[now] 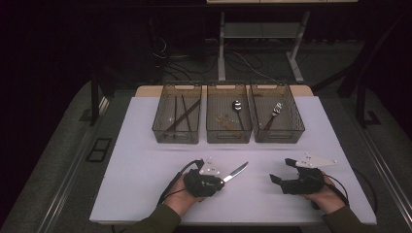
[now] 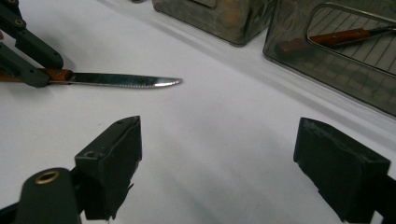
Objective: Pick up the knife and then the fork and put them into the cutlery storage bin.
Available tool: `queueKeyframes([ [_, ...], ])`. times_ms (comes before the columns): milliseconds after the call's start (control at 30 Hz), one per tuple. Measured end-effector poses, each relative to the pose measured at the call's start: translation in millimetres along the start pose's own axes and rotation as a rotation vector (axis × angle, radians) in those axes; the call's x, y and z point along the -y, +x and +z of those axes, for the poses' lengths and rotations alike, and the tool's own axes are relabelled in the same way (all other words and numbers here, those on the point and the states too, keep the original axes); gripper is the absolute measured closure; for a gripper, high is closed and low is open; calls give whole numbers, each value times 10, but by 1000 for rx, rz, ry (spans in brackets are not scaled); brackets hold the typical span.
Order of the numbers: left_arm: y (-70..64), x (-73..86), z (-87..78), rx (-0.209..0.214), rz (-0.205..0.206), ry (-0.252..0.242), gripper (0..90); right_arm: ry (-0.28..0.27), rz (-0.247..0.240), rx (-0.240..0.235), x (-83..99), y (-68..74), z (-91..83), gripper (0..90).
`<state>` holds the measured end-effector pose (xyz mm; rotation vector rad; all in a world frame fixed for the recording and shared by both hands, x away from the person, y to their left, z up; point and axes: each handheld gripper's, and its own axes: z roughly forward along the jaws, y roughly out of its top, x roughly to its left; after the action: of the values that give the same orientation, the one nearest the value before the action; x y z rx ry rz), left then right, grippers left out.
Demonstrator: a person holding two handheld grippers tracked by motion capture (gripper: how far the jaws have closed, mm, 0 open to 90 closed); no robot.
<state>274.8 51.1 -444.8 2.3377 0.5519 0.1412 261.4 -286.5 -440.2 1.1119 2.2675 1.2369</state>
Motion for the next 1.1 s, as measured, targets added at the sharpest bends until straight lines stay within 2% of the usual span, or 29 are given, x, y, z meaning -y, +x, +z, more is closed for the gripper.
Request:
queueKeyframes([
  [100,-9,1,7,-6,-4,-8,759,5,-11,2,3,1,6,153],
  [167,1,-1,1,-7,26,5,756,7,-13,2,4,2,7,153],
  [400,-40,2,9,-29,44,2,760,19,-18,-1,1,-5,23,154],
  [733,-31,-12,-11,-33,46,-3,770,33,27,-32,-24,-21,28,153],
  [800,-8,-19,-47,-31,39,-10,770,55,53,-57,-44,-33,25,153],
  [833,-7,-19,-65,-34,22,-19,770,56,59,-73,-57,-35,20,153],
  [867,12,-24,-89,-35,31,-20,770,57,55,-88,-70,-36,10,153],
  [900,23,-27,-110,-31,27,-30,770,49,62,-105,-86,-37,1,153],
  [933,21,-29,-119,-29,4,-56,770,35,75,-125,-97,-41,-14,153],
  [967,34,-34,-144,-29,4,-56,770,16,81,-135,-109,-44,-23,153],
  [1000,46,-42,-164,-33,7,-62,770,21,90,-142,-125,-41,-26,153],
  [1100,67,-66,-219,-37,-9,-95,770,38,78,-159,-155,-21,9,153],
])
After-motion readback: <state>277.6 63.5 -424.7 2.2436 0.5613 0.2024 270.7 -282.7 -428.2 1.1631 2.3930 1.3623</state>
